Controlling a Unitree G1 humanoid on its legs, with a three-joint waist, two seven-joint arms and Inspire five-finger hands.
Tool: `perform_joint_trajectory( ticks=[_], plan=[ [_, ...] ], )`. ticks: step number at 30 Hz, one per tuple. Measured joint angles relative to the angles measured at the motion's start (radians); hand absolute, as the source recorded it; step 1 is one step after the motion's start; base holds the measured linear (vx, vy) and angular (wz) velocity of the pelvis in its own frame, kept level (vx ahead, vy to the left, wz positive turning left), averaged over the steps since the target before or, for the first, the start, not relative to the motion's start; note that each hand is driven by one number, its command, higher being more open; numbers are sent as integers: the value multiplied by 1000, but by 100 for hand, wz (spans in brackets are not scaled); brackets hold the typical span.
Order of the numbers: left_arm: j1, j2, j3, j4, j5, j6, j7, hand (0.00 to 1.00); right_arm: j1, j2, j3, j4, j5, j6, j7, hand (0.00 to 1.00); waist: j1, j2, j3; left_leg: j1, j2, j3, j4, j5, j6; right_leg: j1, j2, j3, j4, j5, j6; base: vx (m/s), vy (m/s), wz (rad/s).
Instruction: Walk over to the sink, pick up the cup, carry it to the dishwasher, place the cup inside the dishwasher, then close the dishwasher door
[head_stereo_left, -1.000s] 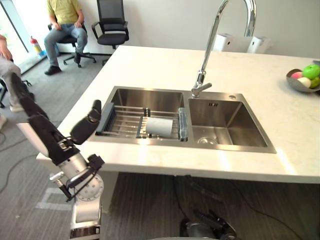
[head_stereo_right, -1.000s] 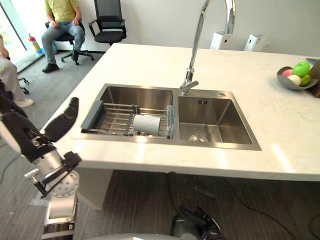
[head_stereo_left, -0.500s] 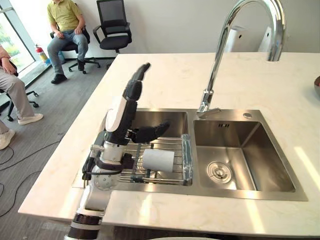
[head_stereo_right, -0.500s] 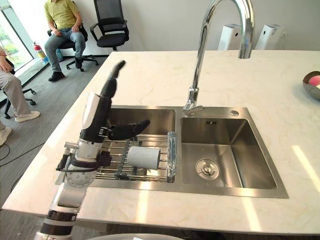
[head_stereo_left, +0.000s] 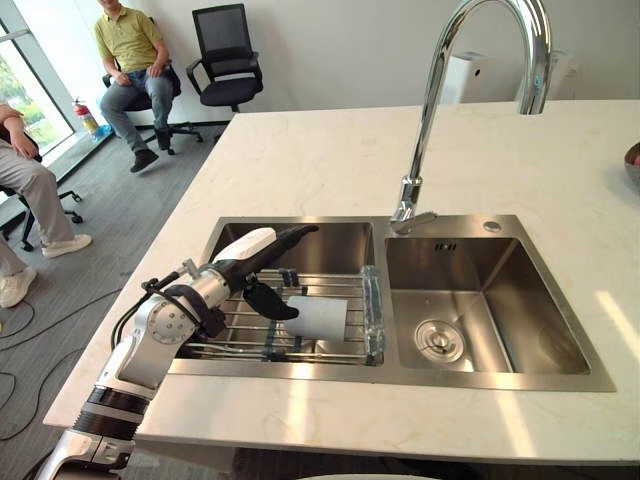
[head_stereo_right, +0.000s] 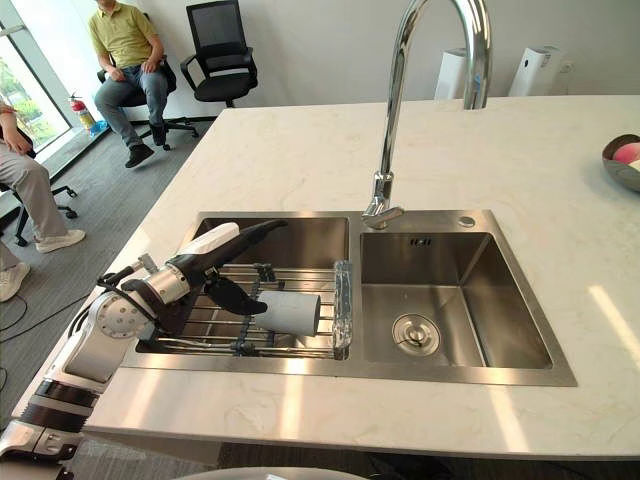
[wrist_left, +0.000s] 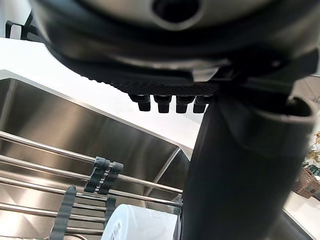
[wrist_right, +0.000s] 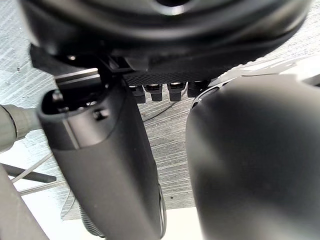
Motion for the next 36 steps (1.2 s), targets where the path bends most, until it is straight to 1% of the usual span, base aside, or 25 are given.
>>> perform_joint_trajectory(
  ticks=[1, 3, 6, 11, 13, 21, 24, 26, 29, 33, 36],
  plan=[
    [-6, 4, -1, 0, -20, 12, -18, 100, 0, 0, 0, 0, 0, 0, 0, 100, 0, 0, 0, 0, 0, 2, 0, 0, 0, 1, 0, 3, -6, 2, 0, -84, 34, -15],
    [-23, 12, -2, -1, -83, 54, -70, 100, 1, 1, -1, 0, 1, -1, -2, 100, -1, -1, 0, -1, -4, 10, 0, -1, 2, 6, -1, 14, -34, 22, 1, -37, 28, -14],
    [-34, 12, -4, -7, -132, 89, -118, 100, 3, 1, -1, 0, 1, -1, -6, 100, -4, -3, -2, -1, -11, 13, 0, -3, 5, 12, -5, 17, -52, 41, 7, -2, 17, -3],
    [-42, 11, -8, -46, -171, 128, -168, 100, 3, 0, -4, 12, 1, -1, -9, 100, -2, -7, -5, -3, -14, 18, 0, -3, 6, 16, -7, 26, -64, 51, 9, 49, 7, -2],
    [-63, 8, -21, -57, -189, 144, -187, 100, -4, 0, -4, 20, 1, -1, -9, 100, -2, -8, -6, -3, -14, 19, 0, -3, 6, 17, -6, 30, -64, 51, 9, 45, -1, -3],
    [-75, -6, -38, -130, -187, 142, -187, 100, -6, 1, -4, 25, 5, 1, -14, 100, -5, -9, -12, -1, -9, 24, 0, -1, 6, 14, -3, 37, -62, 56, 5, -18, 2, -2],
    [-75, -21, -45, -132, -182, 117, -186, 100, -6, 0, -4, 25, 11, 6, -16, 100, -4, -10, -13, 0, -10, 28, 0, 1, 8, 12, -3, 40, -62, 58, 6, -32, 5, -2],
    [-75, -34, -48, -141, -166, 114, -185, 100, -6, 0, -4, 26, 14, 6, -17, 100, -4, -11, -13, 0, -10, 31, 0, 1, 8, 11, -3, 43, -63, 61, 6, -24, 9, -4],
    [-75, -40, -68, -168, -166, 108, -185, 100, -6, 1, -4, 29, 20, 6, -18, 100, -4, -15, -16, -1, -10, 36, 0, 1, 8, 8, -4, 46, -63, 62, 6, 2, 7, -4],
    [-74, -74, -105, -167, -145, 106, -185, 100, -16, 2, -3, 45, 22, 7, -20, 100, -4, -20, -18, 0, -10, 43, 0, 1, 8, 7, -3, 51, -65, 66, 6, 14, 5, -4],
    [-72, -85, -131, -166, -145, 104, -183, 100, -21, 4, -2, 47, 22, 11, -21, 100, -5, -23, -19, 3, -10, 47, 0, 1, 8, 8, -2, 52, -65, 67, 6, 5, 3, -5]
  ],
)
